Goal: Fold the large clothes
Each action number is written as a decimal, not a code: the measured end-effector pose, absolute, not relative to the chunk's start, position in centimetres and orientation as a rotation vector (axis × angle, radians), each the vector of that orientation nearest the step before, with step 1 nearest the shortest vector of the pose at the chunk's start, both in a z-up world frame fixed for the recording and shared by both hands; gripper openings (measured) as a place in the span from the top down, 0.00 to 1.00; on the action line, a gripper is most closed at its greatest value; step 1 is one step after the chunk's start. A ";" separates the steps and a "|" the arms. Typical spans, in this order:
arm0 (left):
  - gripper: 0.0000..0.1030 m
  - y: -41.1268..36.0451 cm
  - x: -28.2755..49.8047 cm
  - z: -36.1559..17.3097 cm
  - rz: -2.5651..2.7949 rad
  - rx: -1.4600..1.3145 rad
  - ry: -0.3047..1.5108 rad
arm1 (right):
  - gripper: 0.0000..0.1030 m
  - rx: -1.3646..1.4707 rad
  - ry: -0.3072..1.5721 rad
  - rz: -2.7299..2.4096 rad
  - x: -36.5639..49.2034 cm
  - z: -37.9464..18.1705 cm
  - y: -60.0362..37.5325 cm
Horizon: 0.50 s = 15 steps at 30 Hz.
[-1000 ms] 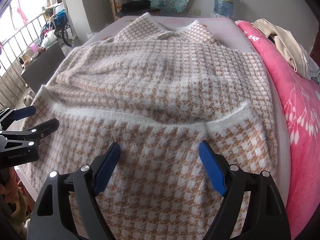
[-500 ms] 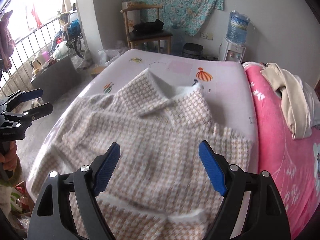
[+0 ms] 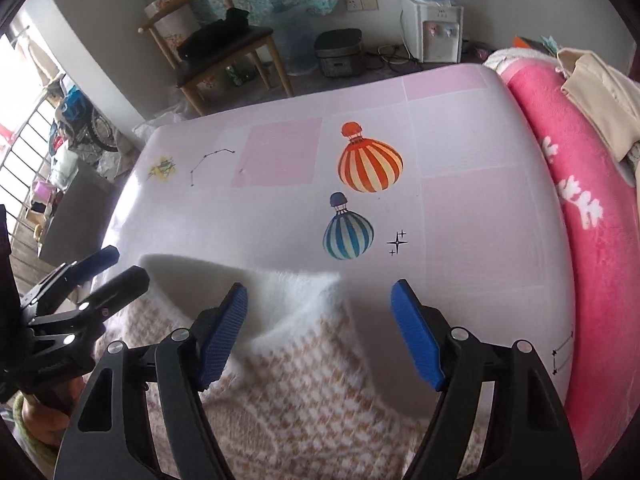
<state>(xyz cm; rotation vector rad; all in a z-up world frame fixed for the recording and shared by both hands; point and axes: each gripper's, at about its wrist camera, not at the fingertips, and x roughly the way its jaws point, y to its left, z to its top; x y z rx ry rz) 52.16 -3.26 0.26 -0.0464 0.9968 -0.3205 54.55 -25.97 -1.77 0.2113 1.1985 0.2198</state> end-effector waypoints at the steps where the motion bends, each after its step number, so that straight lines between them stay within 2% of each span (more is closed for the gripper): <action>1: 0.31 -3.3 52.6 -0.5 -0.313 -0.052 1.016 | 0.36 0.227 1.223 0.219 55.2 -2.5 -26.2; 3: 0.48 -3.2 53.2 -1.7 -0.318 -0.094 1.052 | 0.47 0.254 1.265 0.227 55.8 -3.9 -26.5; 5: 0.67 -3.0 52.9 -2.1 -0.348 -0.142 1.075 | 0.66 0.267 1.297 0.245 55.9 -4.6 -26.6; 8: 0.80 -3.0 51.1 -0.3 -0.389 -0.118 1.032 | 0.84 0.262 1.269 0.306 54.5 -3.4 -26.5; 15: 0.88 -2.0 41.0 6.2 -0.536 0.061 0.861 | 0.87 0.085 1.124 0.469 46.0 3.0 -26.1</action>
